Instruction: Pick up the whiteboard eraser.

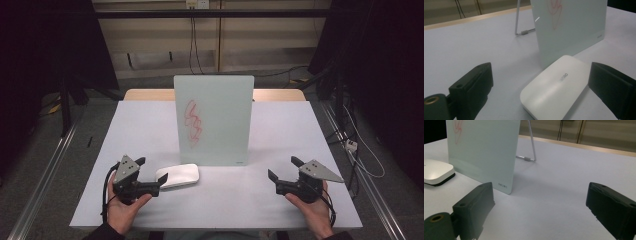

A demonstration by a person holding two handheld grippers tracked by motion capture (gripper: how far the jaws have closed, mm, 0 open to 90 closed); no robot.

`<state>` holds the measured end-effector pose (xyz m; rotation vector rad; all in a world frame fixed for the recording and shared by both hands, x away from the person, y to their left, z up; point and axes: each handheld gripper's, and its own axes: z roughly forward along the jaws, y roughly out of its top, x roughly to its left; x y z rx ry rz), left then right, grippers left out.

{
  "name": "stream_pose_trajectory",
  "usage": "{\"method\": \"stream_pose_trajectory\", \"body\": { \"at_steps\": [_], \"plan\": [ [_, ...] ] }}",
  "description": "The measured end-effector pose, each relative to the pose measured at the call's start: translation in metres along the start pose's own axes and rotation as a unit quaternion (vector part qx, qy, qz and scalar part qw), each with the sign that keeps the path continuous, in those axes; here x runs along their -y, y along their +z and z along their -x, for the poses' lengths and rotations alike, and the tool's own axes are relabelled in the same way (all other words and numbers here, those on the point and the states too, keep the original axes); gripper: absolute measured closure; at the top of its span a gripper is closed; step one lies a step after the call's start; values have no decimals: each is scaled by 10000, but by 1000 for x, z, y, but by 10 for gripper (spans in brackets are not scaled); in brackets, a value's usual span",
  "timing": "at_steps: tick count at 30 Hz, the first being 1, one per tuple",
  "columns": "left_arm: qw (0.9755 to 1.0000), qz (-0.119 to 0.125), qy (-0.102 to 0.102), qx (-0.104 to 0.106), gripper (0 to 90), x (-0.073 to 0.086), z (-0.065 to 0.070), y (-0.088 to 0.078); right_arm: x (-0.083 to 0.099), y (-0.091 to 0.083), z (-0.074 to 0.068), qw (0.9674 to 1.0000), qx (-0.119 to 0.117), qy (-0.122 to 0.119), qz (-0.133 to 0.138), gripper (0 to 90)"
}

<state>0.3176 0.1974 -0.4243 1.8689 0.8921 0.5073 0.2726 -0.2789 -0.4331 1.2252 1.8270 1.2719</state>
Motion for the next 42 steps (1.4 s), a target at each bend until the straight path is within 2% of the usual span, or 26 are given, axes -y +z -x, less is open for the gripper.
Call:
{"method": "stream_pose_trajectory", "body": {
  "at_steps": [4, 12, 15, 17, 23, 24, 28, 30, 31, 32, 36, 39, 40, 41, 42],
  "plan": [
    [10000, -52, -10, 27, 51, -1, 0, 1, 0, 0, 0, 10000, -11, 2, -5, 78],
    [9991, -316, -71, 257, 51, -4, -5, 0, 0, 2, 1, 10000, -8, -41, -24, 78],
    [9992, -236, -148, 304, 68, -5, -5, -1, 0, 2, 0, 10000, -34, -31, -56, 78],
    [9989, -309, 2, 362, 75, -9, -5, 0, 0, 2, 0, 10000, -57, -29, -50, 78],
    [9975, -529, 204, 410, 64, -16, -6, 2, 0, 2, 1, 9999, -92, -19, -52, 73],
    [9969, -611, 233, 428, 64, -17, -6, 3, -1, 2, 0, 9999, -93, -9, -63, 72],
    [9932, -827, 299, 761, 65, -17, -6, 8, 0, 5, -1, 9998, -167, -13, -110, 63],
    [9925, -906, 342, 743, 67, -18, -5, 9, 0, 5, -1, 9997, -195, -3, -134, 62],
    [9905, -1053, 403, 785, 67, -20, -4, 13, 0, 5, -1, 9997, -203, 4, -135, 62],
    [9905, -1053, 403, 785, 67, -20, -4, 13, 0, 5, -1, 9997, -204, 2, -142, 60],
    [9863, -1280, 456, 941, 84, -23, -3, 17, 0, 4, -2, 9997, -203, 6, -156, 58],
    [9848, -1351, 466, 983, 78, -23, -3, 19, 0, 3, -1, 9996, -210, 9, -170, 57],
    [9819, -1506, 562, 1001, 75, -24, -2, 22, 0, 3, -1, 9996, -206, 33, -167, 57],
    [9806, -1554, 587, 1045, 75, -26, -1, 23, 0, 3, -1, 9996, -214, 56, -166, 57],
    [9804, -1554, 583, 1064, 76, -27, -1, 25, 0, 3, -1, 9996, -211, 54, -168, 57]
  ]
}}
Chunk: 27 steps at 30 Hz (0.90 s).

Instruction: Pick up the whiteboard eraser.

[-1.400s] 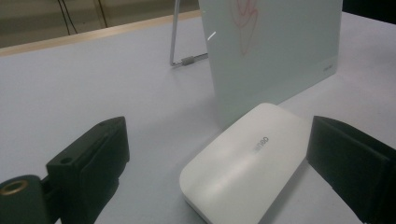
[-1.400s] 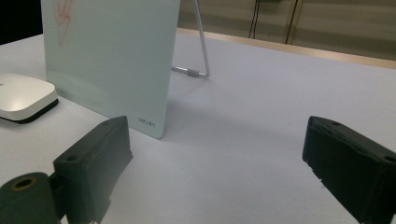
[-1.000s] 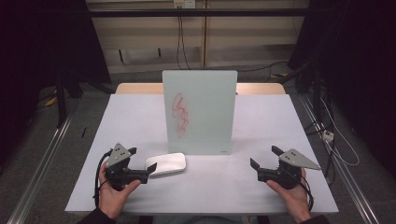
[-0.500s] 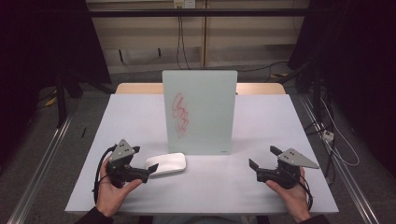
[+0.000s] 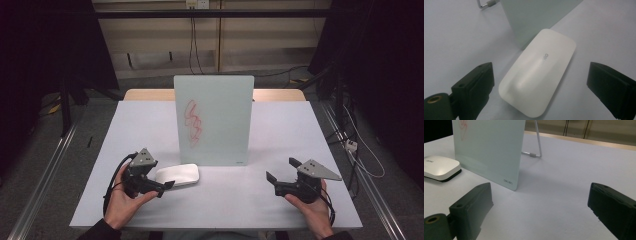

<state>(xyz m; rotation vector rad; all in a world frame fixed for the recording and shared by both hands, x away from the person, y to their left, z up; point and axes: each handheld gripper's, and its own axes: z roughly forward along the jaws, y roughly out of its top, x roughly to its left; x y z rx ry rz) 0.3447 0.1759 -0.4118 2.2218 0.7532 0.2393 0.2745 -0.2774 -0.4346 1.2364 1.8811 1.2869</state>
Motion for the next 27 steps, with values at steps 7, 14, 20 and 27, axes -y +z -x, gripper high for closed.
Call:
{"method": "stream_pose_trajectory", "body": {
  "at_steps": [7, 14, 20, 27],
  "plan": [
    [9991, -250, 311, 124, 76, -15, 3, 6, 0, 2, 0, 10000, -49, -18, -37, 54],
    [9982, -323, 347, 361, 76, -27, 5, 13, -1, 6, -1, 9999, -106, -2, -92, 56],
    [9954, -673, 577, 368, 100, -37, 8, 21, -1, 8, -2, 9998, -157, -17, -94, 55],
    [9933, -788, 777, 340, 112, -36, 9, 25, -2, 7, -3, 9998, -152, -33, -91, 56]
  ]
}}
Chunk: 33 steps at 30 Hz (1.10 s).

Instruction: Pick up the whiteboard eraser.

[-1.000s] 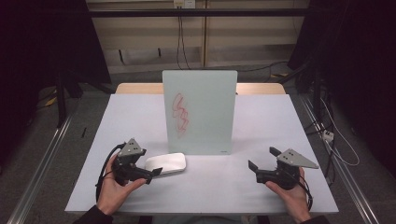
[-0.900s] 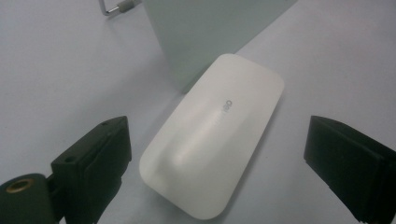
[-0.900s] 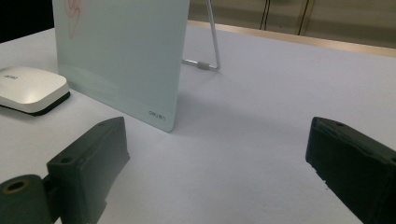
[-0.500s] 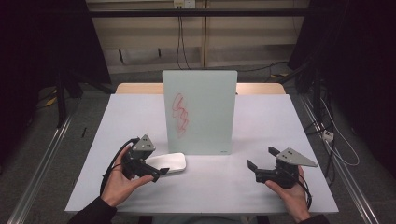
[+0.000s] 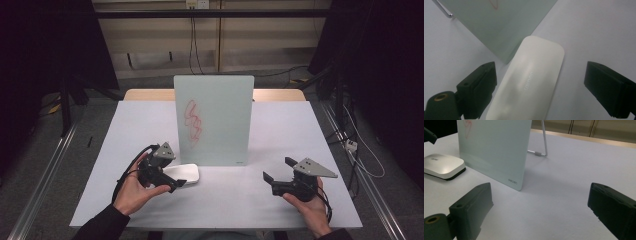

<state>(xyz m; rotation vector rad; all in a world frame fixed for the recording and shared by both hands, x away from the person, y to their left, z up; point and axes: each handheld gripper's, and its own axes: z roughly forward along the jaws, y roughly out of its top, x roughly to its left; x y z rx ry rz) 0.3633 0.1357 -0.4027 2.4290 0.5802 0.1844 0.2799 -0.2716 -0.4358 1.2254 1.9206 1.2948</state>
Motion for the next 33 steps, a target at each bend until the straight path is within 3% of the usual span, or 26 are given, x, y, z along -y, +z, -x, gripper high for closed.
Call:
{"method": "stream_pose_trajectory", "body": {
  "at_steps": [1, 4, 7, 12, 15, 18, 24, 27, 30, 33],
  "plan": [
    [10000, -43, 30, -59, 115, 0, 1, 2, 0, 0, 0, 10000, -2, -2, -8, 56],
    [9992, -333, 207, 83, 149, 1, 1, 13, 0, -1, -1, 10000, 4, -6, -1, 56],
    [9981, -489, 378, 27, 150, 0, 4, 20, 0, -1, -1, 10000, 8, 1, -7, 56],
    [9978, -497, 441, 61, 153, -1, 0, 25, 1, -2, -1, 10000, 10, -30, -10, 56],
    [9986, -421, 313, 91, 176, -1, -5, 26, 1, -2, 0, 10000, 12, -31, -8, 56],
    [9978, -538, 366, 144, 179, -2, -8, 30, 1, -2, -1, 10000, 15, -35, -14, 56],
    [9942, -828, 626, 286, 215, -4, -10, 38, 1, -2, -1, 10000, 20, -31, -16, 55],
    [9935, -848, 672, 357, 238, -3, -13, 41, 1, -2, 0, 10000, 22, -26, -18, 55],
    [9913, -985, 820, 292, 245, -3, -12, 43, 1, -2, 0, 10000, 16, -24, -14, 54],
    [9907, -1017, 859, 281, 250, -4, -11, 44, 1, -2, 0, 10000, 23, -15, -18, 54]
  ]
}}
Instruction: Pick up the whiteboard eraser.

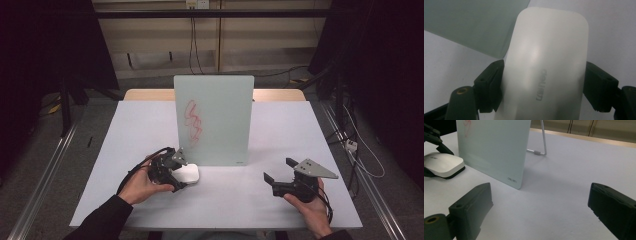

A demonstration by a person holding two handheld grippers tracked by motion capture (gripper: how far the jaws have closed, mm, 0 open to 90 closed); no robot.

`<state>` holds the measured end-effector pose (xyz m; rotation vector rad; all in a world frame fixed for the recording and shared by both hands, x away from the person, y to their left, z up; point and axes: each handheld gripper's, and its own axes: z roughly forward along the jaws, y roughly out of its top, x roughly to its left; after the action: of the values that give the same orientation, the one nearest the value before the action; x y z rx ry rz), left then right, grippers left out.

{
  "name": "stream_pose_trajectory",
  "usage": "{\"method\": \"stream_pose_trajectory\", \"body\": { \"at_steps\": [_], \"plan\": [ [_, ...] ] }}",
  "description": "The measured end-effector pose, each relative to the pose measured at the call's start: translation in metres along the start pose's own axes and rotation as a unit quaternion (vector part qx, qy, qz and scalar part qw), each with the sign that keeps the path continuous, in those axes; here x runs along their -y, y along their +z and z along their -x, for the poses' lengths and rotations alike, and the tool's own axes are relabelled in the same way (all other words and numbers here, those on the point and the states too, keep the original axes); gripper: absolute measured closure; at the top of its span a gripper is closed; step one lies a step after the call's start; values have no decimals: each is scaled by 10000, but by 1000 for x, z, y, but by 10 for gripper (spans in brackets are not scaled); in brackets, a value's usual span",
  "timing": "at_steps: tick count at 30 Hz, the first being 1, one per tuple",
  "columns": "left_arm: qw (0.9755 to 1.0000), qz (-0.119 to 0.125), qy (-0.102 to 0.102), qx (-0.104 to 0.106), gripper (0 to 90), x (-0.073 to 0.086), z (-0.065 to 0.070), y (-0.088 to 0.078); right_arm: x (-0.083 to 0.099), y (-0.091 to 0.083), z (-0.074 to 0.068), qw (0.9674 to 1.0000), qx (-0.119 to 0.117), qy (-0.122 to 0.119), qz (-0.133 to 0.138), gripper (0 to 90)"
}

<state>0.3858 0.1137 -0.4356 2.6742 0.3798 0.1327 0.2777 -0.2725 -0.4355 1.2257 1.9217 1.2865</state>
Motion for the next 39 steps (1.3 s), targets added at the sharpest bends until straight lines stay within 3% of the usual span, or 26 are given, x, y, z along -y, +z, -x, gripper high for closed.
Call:
{"method": "stream_pose_trajectory", "body": {
  "at_steps": [4, 10, 18, 39],
  "plan": [
    [9999, -93, 48, -47, 257, -2, 2, -1, 0, 0, 0, 10000, -3, -1, 1, 53],
    [9997, -70, -188, 133, 295, 0, -1, -5, 0, 0, 0, 10000, -2, 9, 2, 52],
    [9991, -88, -408, 89, 299, 0, 2, -6, 0, 0, 0, 10000, 5, 15, 7, 52],
    [9997, -84, -194, -87, 301, 0, 7, -8, 0, 0, 0, 10000, 1, -9, -12, 52]
  ]
}}
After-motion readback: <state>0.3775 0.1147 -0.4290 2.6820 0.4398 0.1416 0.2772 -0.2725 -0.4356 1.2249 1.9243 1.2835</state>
